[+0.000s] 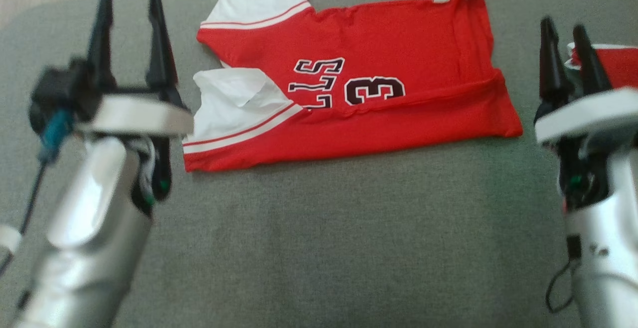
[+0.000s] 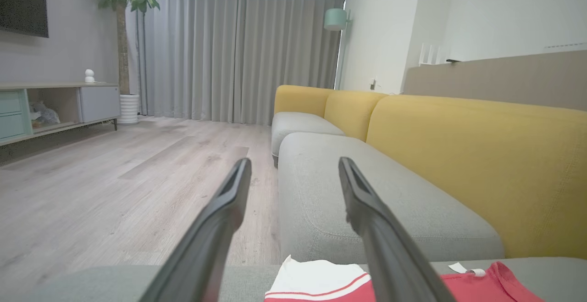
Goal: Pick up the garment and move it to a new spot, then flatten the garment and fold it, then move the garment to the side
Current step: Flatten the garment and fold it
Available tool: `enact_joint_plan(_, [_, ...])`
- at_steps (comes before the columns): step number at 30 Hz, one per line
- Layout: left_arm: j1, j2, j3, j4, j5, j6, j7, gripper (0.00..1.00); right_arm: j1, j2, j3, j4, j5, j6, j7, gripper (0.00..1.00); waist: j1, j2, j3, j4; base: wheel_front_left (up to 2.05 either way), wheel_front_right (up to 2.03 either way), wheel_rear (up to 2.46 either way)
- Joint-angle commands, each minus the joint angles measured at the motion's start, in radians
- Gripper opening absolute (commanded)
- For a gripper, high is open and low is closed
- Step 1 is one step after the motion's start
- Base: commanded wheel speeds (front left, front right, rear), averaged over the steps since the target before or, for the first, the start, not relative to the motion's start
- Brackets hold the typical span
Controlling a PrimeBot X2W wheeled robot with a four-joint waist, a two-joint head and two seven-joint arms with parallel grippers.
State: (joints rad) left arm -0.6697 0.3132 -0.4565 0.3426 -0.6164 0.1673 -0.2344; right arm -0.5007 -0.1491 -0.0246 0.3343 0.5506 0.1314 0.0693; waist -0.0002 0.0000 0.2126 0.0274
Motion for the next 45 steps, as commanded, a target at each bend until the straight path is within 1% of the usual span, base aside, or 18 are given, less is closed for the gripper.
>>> enact_joint_plan(1, [0.033,0.009,0.058,-0.053,0.013,0.014,-0.021,1.0,0.027,0.008,0.024,-0.05,-0.03,-0.001,-0.075,1.0,0.0002,0.0,-0.031,-0.002,0.0,0.0,0.0])
enact_joint_plan(4, [0.092,-0.015,0.087,-0.081,0.029,0.028,-0.026,1.0,0.064,0.022,0.026,-0.061,-0.052,-0.001,-0.132,1.0,0.0002,0.0,-0.04,-0.004,0.0,0.0,0.0])
enact_joint_plan(6, [0.155,-0.047,0.128,-0.122,0.066,0.041,-0.027,1.0,0.101,0.037,0.02,-0.068,-0.072,-0.001,-0.184,1.0,0.0002,0.0,-0.048,-0.003,0.0,0.0,0.0])
enact_joint_plan(8, [0.224,-0.076,0.156,-0.14,0.11,0.044,-0.027,1.0,0.141,0.047,0.023,-0.071,-0.104,-0.001,-0.228,1.0,0.0002,0.0,-0.057,-0.002,0.0,0.0,0.0])
enact_joint_plan(11, [0.315,-0.116,0.195,-0.135,0.171,0.03,-0.027,1.0,0.206,0.072,0.004,-0.061,-0.12,-0.001,-0.266,1.0,0.0002,0.0,-0.07,0.0,0.0,0.0,0.0])
enact_joint_plan(14, [0.38,-0.157,0.235,-0.115,0.215,0.006,-0.027,1.0,0.256,0.088,-0.006,-0.066,-0.129,-0.001,-0.292,1.0,0.0002,0.0,-0.075,-0.003,0.0,0.0,0.0])
enact_joint_plan(17, [0.417,-0.188,0.271,-0.09,0.248,-0.021,-0.027,1.0,0.286,0.095,-0.011,-0.07,-0.136,-0.001,-0.307,1.0,0.0002,0.0,-0.075,-0.009,0.0,0.0,0.0])
enact_joint_plan(20, [0.42,-0.21,0.296,-0.057,0.268,-0.045,-0.027,1.0,0.287,0.098,-0.006,-0.069,-0.136,-0.001,-0.312,1.0,0.0002,0.0,-0.063,-0.016,0.0,0.0,0.0])
enact_joint_plan(23, [0.398,-0.22,0.312,-0.01,0.292,-0.056,-0.027,1.0,0.272,0.098,0.016,-0.071,-0.126,-0.001,-0.315,1.0,0.0002,0.0,-0.046,-0.026,0.0,0.0,0.0])
enact_joint_plan(28, [0.344,-0.225,0.303,0.118,0.319,-0.071,-0.027,1.0,0.25,0.099,0.034,-0.068,-0.11,-0.001,-0.32,1.0,0.0002,0.0,-0.018,-0.042,0.0,0.0,0.0])
enact_joint_plan(30, [0.325,-0.227,0.305,0.17,0.319,-0.07,-0.027,1.0,0.245,0.099,0.051,-0.07,-0.093,-0.001,-0.321,1.0,0.0002,0.0,-0.006,-0.049,0.0,0.0,0.0])
enact_joint_plan(33, [0.292,-0.225,0.313,0.254,0.318,-0.053,-0.022,1.0,0.242,0.099,0.065,-0.073,-0.08,-0.001,-0.323,1.0,0.0002,0.0,0.011,-0.058,0.0,0.0,0.0])
enact_joint_plan(35, [0.272,-0.221,0.317,0.312,0.317,-0.04,0.0,1.0,0.239,0.099,0.072,-0.073,-0.077,-0.001,-0.324,1.0,0.0002,0.0,0.023,-0.063,0.0,0.0,0.0])
enact_joint_plan(37, [0.249,-0.216,0.331,0.366,0.31,-0.019,0.014,1.0,0.235,0.099,0.077,-0.075,-0.074,-0.001,-0.325,1.0,0.0002,0.0,0.034,-0.069,0.0,0.0,0.0])
enact_joint_plan(41, [0.212,-0.209,0.331,0.455,0.305,-0.009,0.047,1.0,0.226,0.099,0.087,-0.076,-0.068,-0.001,-0.326,1.0,0.0002,0.0,0.051,-0.079,0.0,0.0,0.0])
enact_joint_plan(42, [0.205,-0.209,0.327,0.475,0.305,-0.013,0.06,1.0,0.225,0.099,0.087,-0.076,-0.066,-0.001,-0.326,1.0,0.0002,0.0,0.054,-0.08,0.0,0.0,0.0])
enact_joint_plan(45, [0.188,-0.21,0.303,0.519,0.308,-0.041,0.098,1.0,0.223,0.099,0.081,-0.078,-0.06,-0.001,-0.327,1.0,0.0002,0.0,0.06,-0.083,0.0,0.0,0.0])
